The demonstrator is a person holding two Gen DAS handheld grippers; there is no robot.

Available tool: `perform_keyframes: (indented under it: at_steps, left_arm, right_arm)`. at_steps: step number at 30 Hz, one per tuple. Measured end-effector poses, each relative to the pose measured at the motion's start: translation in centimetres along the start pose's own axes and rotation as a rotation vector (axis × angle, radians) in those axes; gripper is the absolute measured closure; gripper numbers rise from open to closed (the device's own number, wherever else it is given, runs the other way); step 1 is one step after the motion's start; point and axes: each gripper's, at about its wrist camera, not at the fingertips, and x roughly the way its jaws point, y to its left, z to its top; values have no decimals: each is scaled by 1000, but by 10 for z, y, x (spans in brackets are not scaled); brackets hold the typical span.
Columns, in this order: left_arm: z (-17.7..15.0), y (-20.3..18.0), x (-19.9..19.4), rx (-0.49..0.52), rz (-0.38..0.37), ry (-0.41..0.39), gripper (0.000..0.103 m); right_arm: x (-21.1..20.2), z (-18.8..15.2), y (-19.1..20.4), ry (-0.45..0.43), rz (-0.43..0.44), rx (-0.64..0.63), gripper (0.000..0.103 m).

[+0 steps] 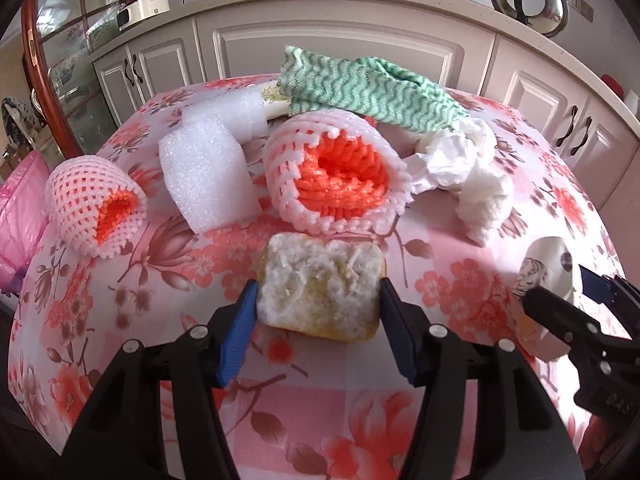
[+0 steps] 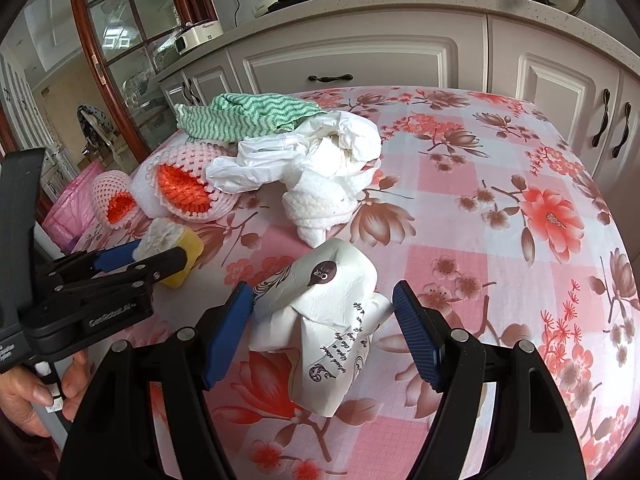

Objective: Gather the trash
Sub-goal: 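Carry the sponge and paper cup with both grippers toward the pink bin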

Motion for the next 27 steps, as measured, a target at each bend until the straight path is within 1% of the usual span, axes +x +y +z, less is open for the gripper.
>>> perform_keyframes:
  at_steps: [5,13,18,23,27]
  left_arm:
    - [-7,4,-16,2,23,-37,45]
    - [-9,26,-37,-31,46,-89,45]
    - [-10,48,-48,-79,33,-107,45]
    - [-13,67,-57,-110,43,-130,45]
    - [-14,87,-68,-126,80,-155,45]
  right_arm:
    - [-5,1,9,-12,4,-12,33]
    - [-9,8,30,-47,19,-48,33]
    - [-10,14,44,-52,26,-74,33]
    - [-10,24,70,-64,54,-128,33]
    - [-6,32,95,-62,82,-168,33]
